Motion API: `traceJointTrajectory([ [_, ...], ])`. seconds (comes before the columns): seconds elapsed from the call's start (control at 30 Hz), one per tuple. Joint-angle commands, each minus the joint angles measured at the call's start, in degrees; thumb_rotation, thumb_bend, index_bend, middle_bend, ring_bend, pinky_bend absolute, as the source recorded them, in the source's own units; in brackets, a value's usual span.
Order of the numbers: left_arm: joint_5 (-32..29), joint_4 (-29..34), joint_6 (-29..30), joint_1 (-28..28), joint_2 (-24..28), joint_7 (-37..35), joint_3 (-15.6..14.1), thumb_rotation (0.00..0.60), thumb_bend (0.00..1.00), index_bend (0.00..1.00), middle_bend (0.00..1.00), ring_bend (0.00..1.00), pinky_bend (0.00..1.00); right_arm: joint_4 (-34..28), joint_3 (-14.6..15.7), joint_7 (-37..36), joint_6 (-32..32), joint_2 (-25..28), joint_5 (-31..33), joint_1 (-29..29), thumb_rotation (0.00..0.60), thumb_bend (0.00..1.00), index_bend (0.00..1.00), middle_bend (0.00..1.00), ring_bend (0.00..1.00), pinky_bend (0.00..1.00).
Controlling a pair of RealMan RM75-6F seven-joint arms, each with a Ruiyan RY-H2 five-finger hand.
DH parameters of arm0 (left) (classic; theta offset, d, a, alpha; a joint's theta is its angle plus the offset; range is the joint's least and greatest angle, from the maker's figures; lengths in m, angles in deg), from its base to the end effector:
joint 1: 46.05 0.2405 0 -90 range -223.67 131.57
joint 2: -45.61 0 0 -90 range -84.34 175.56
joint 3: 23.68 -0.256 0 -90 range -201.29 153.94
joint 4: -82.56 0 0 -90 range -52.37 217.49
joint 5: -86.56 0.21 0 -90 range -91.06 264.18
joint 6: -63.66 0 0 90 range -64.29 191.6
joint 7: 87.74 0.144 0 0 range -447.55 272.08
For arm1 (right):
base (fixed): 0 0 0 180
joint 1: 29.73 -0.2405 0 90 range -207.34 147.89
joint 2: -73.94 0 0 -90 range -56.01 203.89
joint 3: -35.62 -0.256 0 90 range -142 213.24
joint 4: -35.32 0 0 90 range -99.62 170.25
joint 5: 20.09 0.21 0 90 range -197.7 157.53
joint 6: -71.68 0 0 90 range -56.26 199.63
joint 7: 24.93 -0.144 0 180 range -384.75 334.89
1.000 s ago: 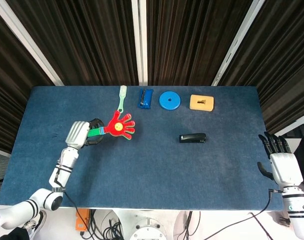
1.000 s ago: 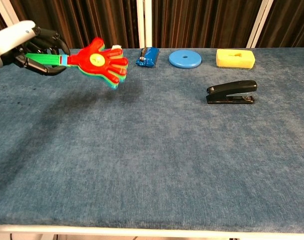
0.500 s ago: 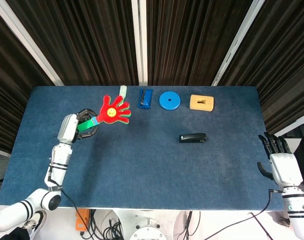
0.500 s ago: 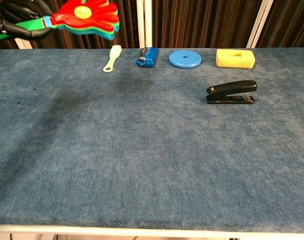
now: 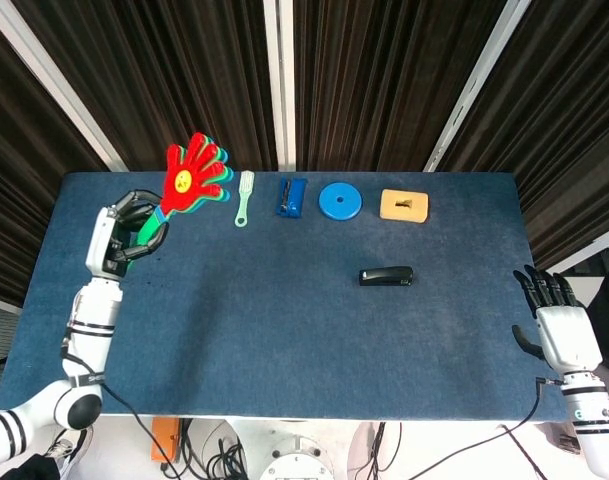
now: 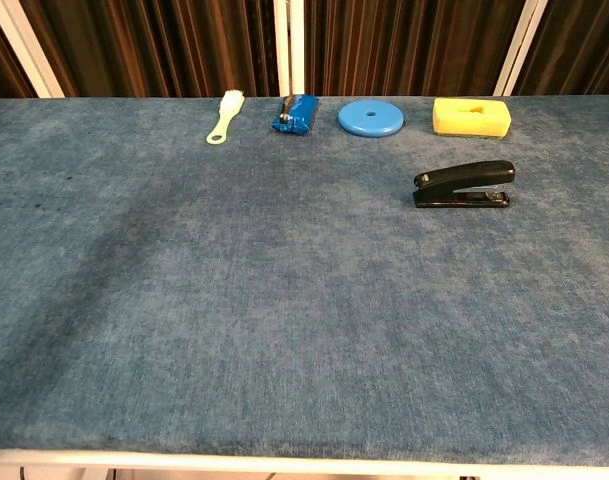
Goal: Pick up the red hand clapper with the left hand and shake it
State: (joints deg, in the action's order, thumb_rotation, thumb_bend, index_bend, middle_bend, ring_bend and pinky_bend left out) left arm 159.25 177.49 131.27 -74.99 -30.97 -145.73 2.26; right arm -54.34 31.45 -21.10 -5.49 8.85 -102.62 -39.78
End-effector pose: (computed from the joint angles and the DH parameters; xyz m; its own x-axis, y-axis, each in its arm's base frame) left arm -0.1578 0.3515 0.1241 -0.8166 0.1836 0.5473 0.5108 -0.2116 0.8332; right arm -0.3148 -0.2147 0.1470 0.4752 -0.0753 0.8767 -0.8799 -0.0342 0.4740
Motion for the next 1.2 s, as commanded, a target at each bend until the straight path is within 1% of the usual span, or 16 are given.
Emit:
traceJointTrajectory([
  [0.03, 5.4, 4.8, -3.2, 2.6, 7.6, -12.0, 1.4, 0.6, 0.35, 0.66, 0.73, 0.94, 1.0, 0.0, 0.0, 0.1, 0.1, -0.1, 0.1, -0.1, 0.6, 0.27, 0.0, 0.0, 0.0, 0.0],
  [0.1, 7.2, 2.3, -3.1, 1.8, 7.0, -6.2, -0.5, 0.6, 0.35, 0.66, 0.73, 0.94, 1.0, -0.1, 0.0, 0.2, 0.2, -0.1, 0.1, -0.1, 0.6, 0.27, 0.0, 0.0, 0.0, 0.0],
  [0.13, 7.8, 0.8, -2.7, 1.4, 6.3, -1.7, -1.4, 0.6, 0.35, 0.66, 0.74, 0.94, 1.0, -0.1, 0.0, 0.3, 0.2, -0.1, 0.1, -0.1, 0.6, 0.27, 0.0, 0.0, 0.0, 0.0],
  [0.27, 9.6, -6.6, -0.9, -0.7, 1.8, 23.9, -5.9, 0.6, 0.35, 0.66, 0.75, 0.95, 1.0, -0.3, 0.0, 0.5, 0.0, -0.1, 0.1, 0.0, 0.6, 0.27, 0.0, 0.0, 0.0, 0.0],
  [0.37, 11.0, -10.9, -1.8, -2.0, -0.4, 38.9, -9.4, 0.6, 0.35, 0.66, 0.75, 0.95, 1.0, -0.3, 0.0, 0.5, 0.1, -0.1, 0.2, 0.0, 0.6, 0.27, 0.0, 0.0, 0.0, 0.0],
  [0.47, 11.7, -14.2, -3.6, -3.0, -2.2, 50.3, -12.7, 0.6, 0.35, 0.66, 0.75, 0.95, 1.0, -0.3, 0.1, 0.5, 0.2, -0.1, 0.3, -0.1, 0.6, 0.27, 0.0, 0.0, 0.0, 0.0],
  [0.57, 12.9, -17.5, -4.5, -3.7, -3.8, 59.1, -15.3, 0.6, 0.35, 0.65, 0.74, 0.95, 1.0, -0.2, 0.1, 0.4, 0.2, -0.1, 0.3, 0.0, 0.6, 0.27, 0.0, 0.0, 0.0, 0.0],
  [0.67, 12.8, -18.0, -3.9, -3.8, -4.6, 61.3, -15.8, 0.6, 0.35, 0.64, 0.74, 0.95, 1.0, 0.1, 0.1, 0.3, 0.2, -0.2, 0.5, 0.0, 0.6, 0.27, 0.0, 0.0, 0.0, 0.0],
  [0.83, 11.9, -16.1, -1.5, -3.6, -4.6, 56.1, -14.5, 0.6, 0.35, 0.64, 0.74, 0.95, 1.0, 0.4, 0.0, -0.2, 0.2, -0.2, 0.7, 0.1, 0.6, 0.27, 0.0, 0.0, 0.0, 0.0],
  [0.9, 10.8, -14.0, -0.2, -3.1, -4.5, 50.0, -13.4, 0.6, 0.35, 0.64, 0.74, 0.95, 1.0, 0.4, 0.1, -0.3, 0.1, -0.2, 0.6, 0.2, 0.6, 0.27, 0.0, 0.0, 0.0, 0.0],
  [0.93, 9.7, -12.2, -0.1, -2.8, -4.4, 45.5, -12.6, 0.6, 0.35, 0.64, 0.74, 0.95, 1.0, 0.5, 0.1, -0.4, 0.1, -0.2, 0.6, 0.2, 0.6, 0.27, 0.0, 0.0, 0.0, 0.0],
  [1.03, 5.1, -4.5, -1.6, -1.6, -2.1, 25.8, -9.1, 0.6, 0.34, 0.64, 0.75, 0.95, 1.0, 0.5, 0.1, -0.5, 0.1, -0.3, 0.5, 0.2, 0.6, 0.27, 0.0, 0.0, 0.0, 0.0],
  [1.07, 3.8, -1.7, -2.5, -1.1, -0.6, 17.4, -7.5, 0.6, 0.34, 0.64, 0.74, 0.95, 1.0, 0.5, 0.1, -0.5, 0.1, -0.3, 0.5, 0.2, 0.6, 0.27, 0.0, 0.0, 0.0, 0.0],
  [1.13, 3.5, 1.9, -4.4, -0.5, 2.4, 5.2, -5.7, 0.6, 0.33, 0.64, 0.73, 0.95, 1.0, 0.6, 0.1, -0.6, 0.2, -0.3, 0.6, 0.2, 0.6, 0.27, 0.0, 0.0, 0.0, 0.0],
  [1.17, 4.5, 3.5, -5.2, 0.0, 4.4, -2.8, -4.8, 0.6, 0.33, 0.64, 0.72, 0.95, 1.0, 0.7, 0.1, -0.6, 0.3, -0.3, 0.6, 0.2, 0.6, 0.27, 0.0, 0.0, 0.0, 0.0],
  [1.2, 5.7, 4.4, -5.6, 0.3, 5.8, -8.9, -4.2, 0.6, 0.33, 0.64, 0.72, 0.95, 1.0, 0.7, 0.1, -0.5, 0.3, -0.4, 0.7, 0.2, 0.6, 0.27, 0.0, 0.0, 0.0, 0.0],
])
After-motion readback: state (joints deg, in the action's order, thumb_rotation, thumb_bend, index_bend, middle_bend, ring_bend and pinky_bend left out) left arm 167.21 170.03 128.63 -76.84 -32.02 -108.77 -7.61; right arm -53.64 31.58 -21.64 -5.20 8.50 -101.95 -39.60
